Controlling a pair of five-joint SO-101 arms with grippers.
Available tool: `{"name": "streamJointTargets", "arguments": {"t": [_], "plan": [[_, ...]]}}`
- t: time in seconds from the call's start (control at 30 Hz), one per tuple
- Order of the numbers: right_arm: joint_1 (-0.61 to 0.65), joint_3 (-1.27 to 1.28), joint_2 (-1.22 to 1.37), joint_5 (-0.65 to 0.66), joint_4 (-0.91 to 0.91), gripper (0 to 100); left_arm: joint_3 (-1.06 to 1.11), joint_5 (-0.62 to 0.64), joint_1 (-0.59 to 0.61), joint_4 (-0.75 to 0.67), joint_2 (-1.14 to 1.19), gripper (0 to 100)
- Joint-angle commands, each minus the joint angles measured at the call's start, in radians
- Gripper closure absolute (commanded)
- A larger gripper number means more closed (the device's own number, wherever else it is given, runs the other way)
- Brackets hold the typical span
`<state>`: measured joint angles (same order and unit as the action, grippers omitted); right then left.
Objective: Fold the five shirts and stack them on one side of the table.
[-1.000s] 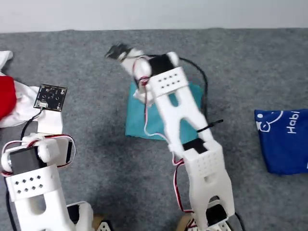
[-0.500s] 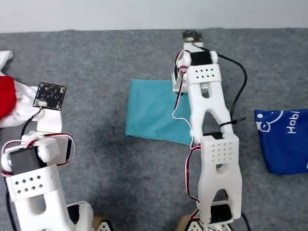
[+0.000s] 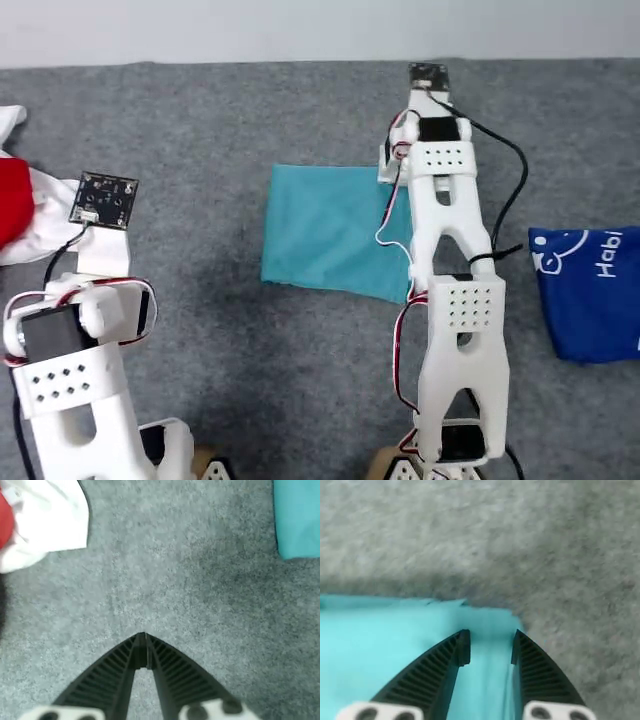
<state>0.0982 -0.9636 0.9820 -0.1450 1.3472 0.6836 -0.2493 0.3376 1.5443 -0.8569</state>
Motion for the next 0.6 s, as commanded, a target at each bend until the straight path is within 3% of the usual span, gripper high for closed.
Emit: {"name": "streamJointTargets", "arguments": {"t": [0.0,0.33,0.47,0.57], "plan": [[-0.002,-0.063,0.015,0.074,-0.070,84.4,0.007,-0.006,0.003,-0.020,-0.012,100],[0.031,-0.064,0.064,0.181,-0.223,85.2,0.007,-0.006,0.006,-0.031,-0.012,100],[0.036,-0.103,0.071,0.181,-0.214,99.5,0.007,-0.006,0.006,-0.028,-0.017,100],[0.036,-0.132,0.073,0.180,-0.196,98.9,0.007,-0.006,0.006,-0.026,-0.018,100]]}}
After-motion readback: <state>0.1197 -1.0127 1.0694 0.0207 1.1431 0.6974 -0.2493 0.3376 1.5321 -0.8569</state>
